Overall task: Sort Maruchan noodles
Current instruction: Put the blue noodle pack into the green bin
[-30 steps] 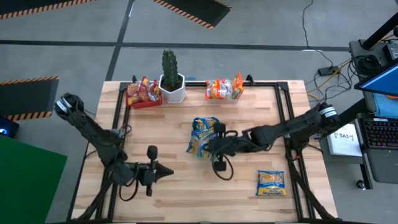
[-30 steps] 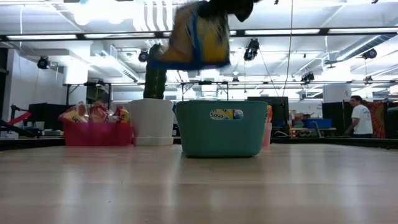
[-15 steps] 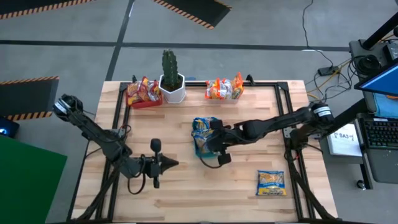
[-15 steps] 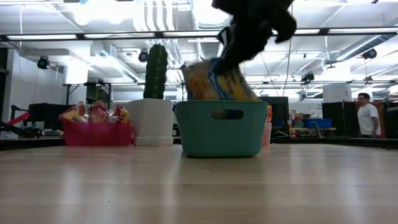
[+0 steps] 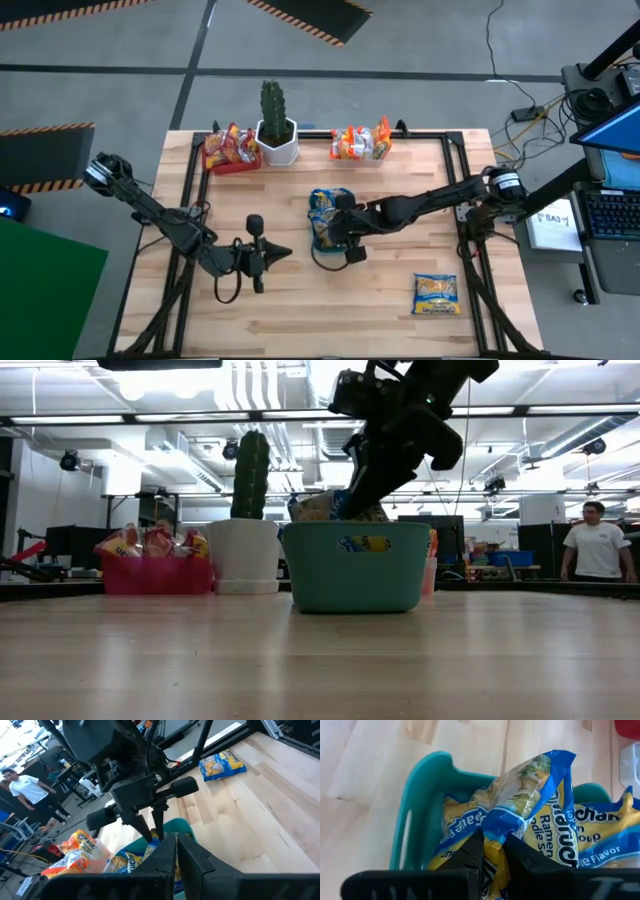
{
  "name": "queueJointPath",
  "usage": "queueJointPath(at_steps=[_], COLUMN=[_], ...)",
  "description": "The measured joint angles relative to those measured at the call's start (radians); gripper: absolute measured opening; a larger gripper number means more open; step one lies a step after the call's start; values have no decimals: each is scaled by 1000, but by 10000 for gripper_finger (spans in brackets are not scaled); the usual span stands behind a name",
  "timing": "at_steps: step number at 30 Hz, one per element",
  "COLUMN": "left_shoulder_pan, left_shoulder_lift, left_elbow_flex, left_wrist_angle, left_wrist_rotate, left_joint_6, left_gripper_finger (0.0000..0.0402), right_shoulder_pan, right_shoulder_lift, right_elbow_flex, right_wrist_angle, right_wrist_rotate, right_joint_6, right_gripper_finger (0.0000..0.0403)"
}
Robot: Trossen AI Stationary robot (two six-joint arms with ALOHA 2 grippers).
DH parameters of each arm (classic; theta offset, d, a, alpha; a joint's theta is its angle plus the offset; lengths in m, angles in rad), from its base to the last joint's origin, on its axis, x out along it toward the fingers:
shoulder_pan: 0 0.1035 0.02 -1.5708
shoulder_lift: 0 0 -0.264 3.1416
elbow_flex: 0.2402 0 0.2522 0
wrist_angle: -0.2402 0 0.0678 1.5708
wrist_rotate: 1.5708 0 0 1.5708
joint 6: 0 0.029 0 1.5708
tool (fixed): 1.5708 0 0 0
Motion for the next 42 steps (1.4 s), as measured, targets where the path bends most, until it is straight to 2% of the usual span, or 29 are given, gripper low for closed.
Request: queueJointPath(at_steps=[5, 10, 13, 22, 27, 32, 34, 36, 40, 42], left_shoulder_pan=[3, 3, 3, 3, 3, 3, 3, 3, 1, 1], left_shoulder_lift=[0, 0, 0, 0, 0, -1, -1, -1, -1, -1], left_elbow_flex=[0, 0, 0, 0, 0, 0, 0, 0, 0, 0], left_wrist_angle=[0, 0, 0, -1, -1, -1, -1, -2, -2, -4], left_wrist_rotate=[4, 4, 4, 4, 4, 4, 4, 4, 4, 4], left_joint_6=[0, -2, -3, -4, -4, -11, -21, -33, -54, -74], left_gripper_finger=[0, 0, 0, 0, 0, 0, 0, 0, 0, 0], right_shoulder_pan=[-1, -1, -3, -3, -3, -2, 2, 5, 18, 48], right_shoulder_lift=[-1, -1, -2, -2, -2, -2, -2, -2, -5, -4], right_elbow_flex=[1, 1, 1, 2, 73, 205, 268, 325, 366, 362], right_wrist_angle=[-8, 14, 13, 8, -88, -279, -366, -437, -480, -480], right_wrist_rotate=[48, 46, 46, 49, 58, 49, 18, -62, -380, -493], right_joint_6=[-23, -36, 0, 72, 110, 213, 314, 456, 737, 816], right_gripper_finger=[58, 43, 50, 140, 193, 228, 234, 233, 220, 212])
